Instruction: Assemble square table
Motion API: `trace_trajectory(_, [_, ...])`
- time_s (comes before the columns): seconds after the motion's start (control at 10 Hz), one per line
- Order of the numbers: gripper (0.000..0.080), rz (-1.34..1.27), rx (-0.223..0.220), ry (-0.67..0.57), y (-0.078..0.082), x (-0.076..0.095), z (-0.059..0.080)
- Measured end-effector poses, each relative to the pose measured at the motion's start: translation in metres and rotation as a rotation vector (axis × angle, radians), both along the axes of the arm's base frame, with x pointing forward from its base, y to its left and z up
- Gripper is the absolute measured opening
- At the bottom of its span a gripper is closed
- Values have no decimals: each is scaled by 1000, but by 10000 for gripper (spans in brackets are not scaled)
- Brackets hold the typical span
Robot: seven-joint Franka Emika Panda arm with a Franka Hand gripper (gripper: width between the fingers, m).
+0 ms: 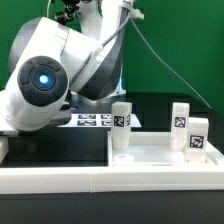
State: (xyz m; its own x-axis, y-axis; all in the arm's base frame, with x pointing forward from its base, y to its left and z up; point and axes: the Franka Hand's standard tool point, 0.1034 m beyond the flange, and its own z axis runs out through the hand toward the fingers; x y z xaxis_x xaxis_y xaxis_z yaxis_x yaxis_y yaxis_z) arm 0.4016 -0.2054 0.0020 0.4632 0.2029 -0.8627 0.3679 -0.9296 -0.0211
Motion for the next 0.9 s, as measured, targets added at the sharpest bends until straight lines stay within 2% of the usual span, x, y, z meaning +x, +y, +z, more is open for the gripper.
trace_trajectory(0.1, [288,2,0,0,1,1,0])
trace_trajectory(0.5, [288,5,1,-2,2,2,1])
trace_trajectory(0.6, [288,9,6,-8,6,6,6])
trace_trajectory(0.8, [288,-16,18,-29,21,19,34])
trace_trajectory(0.9, [288,-26,7,-27,25,25,46])
